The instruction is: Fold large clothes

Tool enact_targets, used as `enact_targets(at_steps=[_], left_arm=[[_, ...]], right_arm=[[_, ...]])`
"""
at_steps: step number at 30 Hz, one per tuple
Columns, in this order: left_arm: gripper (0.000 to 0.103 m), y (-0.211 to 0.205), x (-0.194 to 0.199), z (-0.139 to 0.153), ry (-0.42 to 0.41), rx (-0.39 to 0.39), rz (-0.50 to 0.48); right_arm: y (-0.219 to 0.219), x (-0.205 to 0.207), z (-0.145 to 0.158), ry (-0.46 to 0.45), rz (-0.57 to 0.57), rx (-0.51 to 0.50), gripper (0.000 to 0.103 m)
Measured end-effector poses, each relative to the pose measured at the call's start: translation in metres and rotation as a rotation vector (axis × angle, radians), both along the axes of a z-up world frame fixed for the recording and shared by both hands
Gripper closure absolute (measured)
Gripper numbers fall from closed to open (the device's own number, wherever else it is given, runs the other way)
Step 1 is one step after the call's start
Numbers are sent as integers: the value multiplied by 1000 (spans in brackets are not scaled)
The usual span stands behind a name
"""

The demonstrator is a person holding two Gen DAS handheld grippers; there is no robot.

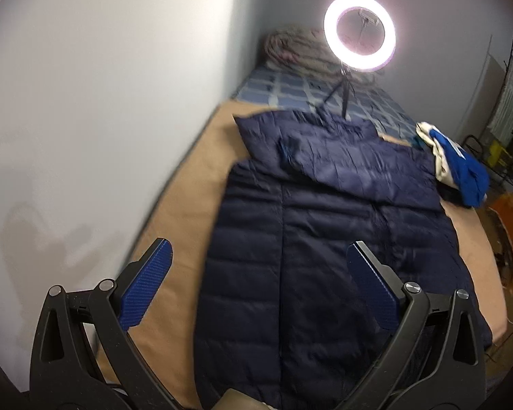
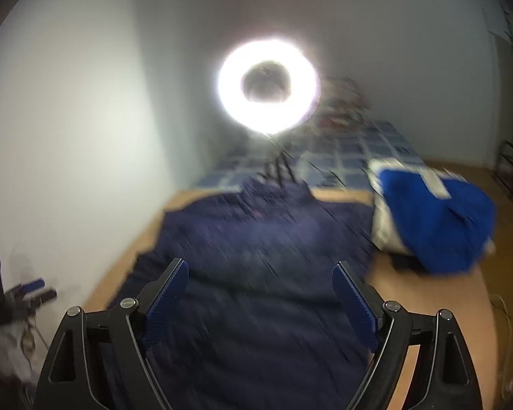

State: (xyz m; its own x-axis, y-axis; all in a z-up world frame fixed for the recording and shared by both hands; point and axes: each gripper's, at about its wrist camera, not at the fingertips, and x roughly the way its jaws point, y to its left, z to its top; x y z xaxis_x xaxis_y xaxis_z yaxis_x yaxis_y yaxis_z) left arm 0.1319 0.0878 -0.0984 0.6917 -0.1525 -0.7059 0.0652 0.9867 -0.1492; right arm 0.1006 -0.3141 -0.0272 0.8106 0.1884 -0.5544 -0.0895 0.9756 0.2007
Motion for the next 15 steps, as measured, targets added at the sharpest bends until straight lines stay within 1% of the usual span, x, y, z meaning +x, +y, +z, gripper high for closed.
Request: enact_targets(at_steps=[2, 4, 6, 7, 8, 10, 11, 13, 14, 15], left_arm=[[0, 6, -4, -12, 32, -30, -22], [0, 12, -4, -21, 66, -48, -26], [0, 21, -3, -35, 127, -69, -26], [0, 24, -3, -40, 146, -77, -23], [0, 29, -3, -48, 179, -95, -19], [0, 37, -4, -61, 224, -117, -19], [0, 40, -5, -69, 246, -113, -13], [4, 46, -8, -84, 288, -99, -4], [6, 48, -8, -90, 307, -102, -2], [7, 52, -9, -101, 344, -126, -1]], right_arm=[[-22, -30, -16, 44, -34, 11, 15], [-42, -56, -38, 93, -73, 29, 15], [-57, -73, -59, 136, -99, 37, 15], [-66, -83, -76, 168, -119, 55, 15], [-72, -89, -84, 191, -130, 74, 15], [-88, -101, -112, 254, -153, 137, 15], [-93, -110, -119, 272, -156, 154, 15], [-100, -120, -140, 314, -147, 183, 15], [-103, -121, -149, 327, -134, 198, 15], [-105, -123, -158, 341, -117, 226, 16]])
